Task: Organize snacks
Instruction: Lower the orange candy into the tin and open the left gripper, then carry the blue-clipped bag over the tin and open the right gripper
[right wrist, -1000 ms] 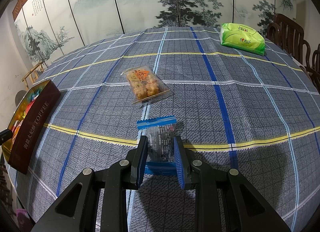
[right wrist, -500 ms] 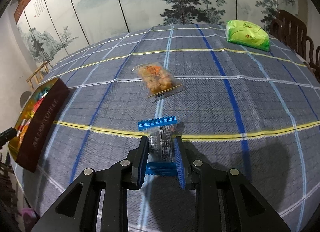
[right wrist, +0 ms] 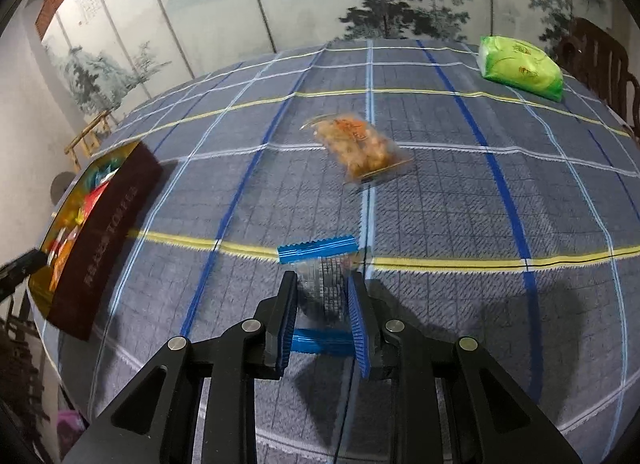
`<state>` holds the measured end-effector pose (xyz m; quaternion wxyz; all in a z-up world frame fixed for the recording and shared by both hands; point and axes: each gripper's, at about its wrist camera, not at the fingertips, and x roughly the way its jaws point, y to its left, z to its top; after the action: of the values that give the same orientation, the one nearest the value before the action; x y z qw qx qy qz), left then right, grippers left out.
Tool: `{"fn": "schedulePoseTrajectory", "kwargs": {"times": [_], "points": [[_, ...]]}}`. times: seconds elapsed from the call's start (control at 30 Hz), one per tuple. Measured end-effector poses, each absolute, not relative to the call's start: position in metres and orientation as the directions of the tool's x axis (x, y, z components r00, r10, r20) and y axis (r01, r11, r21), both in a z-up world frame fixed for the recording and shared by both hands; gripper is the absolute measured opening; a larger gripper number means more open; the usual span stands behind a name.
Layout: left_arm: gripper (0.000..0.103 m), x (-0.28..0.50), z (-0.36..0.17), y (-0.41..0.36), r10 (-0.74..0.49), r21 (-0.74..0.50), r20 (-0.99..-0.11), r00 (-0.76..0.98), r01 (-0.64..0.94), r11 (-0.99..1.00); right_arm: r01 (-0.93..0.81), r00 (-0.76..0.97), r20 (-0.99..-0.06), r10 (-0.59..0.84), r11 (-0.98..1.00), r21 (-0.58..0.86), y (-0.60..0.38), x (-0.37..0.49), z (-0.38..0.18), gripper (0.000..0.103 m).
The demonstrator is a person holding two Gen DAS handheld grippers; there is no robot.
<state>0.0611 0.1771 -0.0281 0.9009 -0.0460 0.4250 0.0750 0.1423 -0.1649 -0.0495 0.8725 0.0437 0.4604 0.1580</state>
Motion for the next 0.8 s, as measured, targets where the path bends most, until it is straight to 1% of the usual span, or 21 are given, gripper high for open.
{"fn": "schedulePoseTrajectory", "kwargs": {"times": [0.07, 0.1, 0.13, 0.23, 0.3, 0.37, 0.43, 0.53, 0.8], "points": [[0.044, 0.061, -0.028, 0.178, 0.091, -0.026, -0.772, 0.629, -0.174, 0.984, -0.225, 0.528, -0.794, 0.3, 0.952, 0.21, -0.165, 0.14, -0.049, 0.032], [0.044, 0.062, -0.028, 0.178, 0.089, -0.028, -0.772, 0.629, -0.174, 0.984, -0.224, 0.526, -0.798, 0.295, 0.953, 0.205, -0.165, 0.141, -0.05, 0.037], [0.044, 0.062, -0.029, 0.178, 0.087, -0.029, -0.773, 0.628, -0.171, 0.985, -0.228, 0.532, -0.795, 0.291, 0.954, 0.196, -0.167, 0.14, -0.05, 0.039], [0.044, 0.063, -0.03, 0.175, 0.086, -0.024, -0.774, 0.627, -0.164, 0.986, -0.25, 0.533, -0.805, 0.26, 0.958, 0.143, -0.152, 0.141, -0.05, 0.039], [0.044, 0.063, -0.03, 0.174, 0.087, -0.021, -0.773, 0.629, -0.162, 0.987, -0.27, 0.536, -0.813, 0.227, 0.959, 0.089, -0.142, 0.141, -0.051, 0.038], [0.044, 0.062, -0.031, 0.174, 0.087, -0.021, -0.771, 0.631, -0.161, 0.987, -0.288, 0.541, -0.817, 0.199, 0.957, 0.043, -0.135, 0.139, -0.05, 0.027], [0.044, 0.062, -0.03, 0.174, 0.086, -0.022, -0.769, 0.633, -0.161, 0.987, -0.301, 0.531, -0.816, 0.228, 0.951, 0.07, -0.135, 0.138, -0.047, 0.025], [0.044, 0.061, -0.027, 0.176, 0.088, -0.025, -0.763, 0.64, -0.165, 0.986, -0.317, 0.539, -0.802, 0.26, 0.944, 0.093, -0.127, 0.136, -0.038, 0.025], [0.044, 0.058, -0.026, 0.185, 0.09, -0.037, -0.763, 0.64, -0.182, 0.983, -0.414, 0.515, -0.741, 0.43, 0.882, 0.224, -0.076, 0.147, 0.005, 0.025]]}}
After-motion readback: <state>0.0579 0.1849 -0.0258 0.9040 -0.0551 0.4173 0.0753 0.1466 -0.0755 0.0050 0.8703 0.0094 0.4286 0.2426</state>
